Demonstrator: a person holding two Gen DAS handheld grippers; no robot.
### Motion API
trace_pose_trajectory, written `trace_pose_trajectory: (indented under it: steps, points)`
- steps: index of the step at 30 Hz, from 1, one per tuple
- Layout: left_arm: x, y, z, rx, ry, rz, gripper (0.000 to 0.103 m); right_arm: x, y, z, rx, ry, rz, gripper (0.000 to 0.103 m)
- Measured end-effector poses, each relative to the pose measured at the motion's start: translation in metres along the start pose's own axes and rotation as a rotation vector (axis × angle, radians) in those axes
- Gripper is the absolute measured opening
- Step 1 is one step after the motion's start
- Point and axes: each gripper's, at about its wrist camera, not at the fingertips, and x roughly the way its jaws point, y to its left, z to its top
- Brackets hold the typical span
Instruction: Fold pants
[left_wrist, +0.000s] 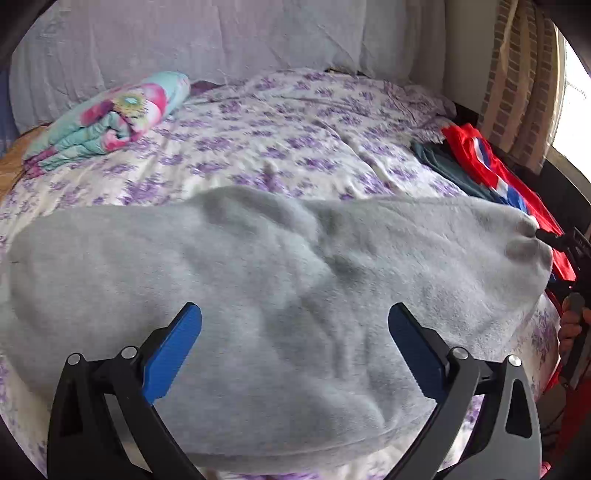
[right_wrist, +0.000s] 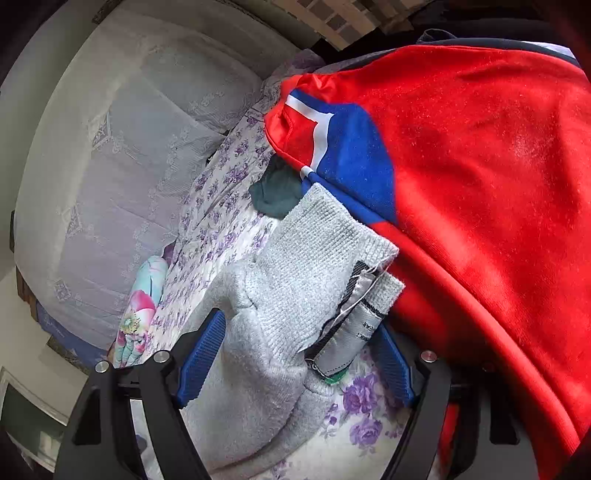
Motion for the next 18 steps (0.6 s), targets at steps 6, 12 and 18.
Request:
trace_pose_trajectory:
  steps: [6,12,18]
  points:
    - [-0.031,0.108,0.0,-0.197,-0.062,0.222,0.099,0.002,-0.006,-0.002,0.0,-0.026,0.069,0.031]
    - [-0.055,0.178,-0.028,-0.421,-0.172,-0.032,0.098,-0.019,0.052,-0.002,-0.201,-0.112,0.044,0.026]
    - [-0.07,0.166,-0.035,-0.398,-0.222,0.007,0.098,-0.027,0.184,-0.046,-0.702,-0.176,0.064,0.025]
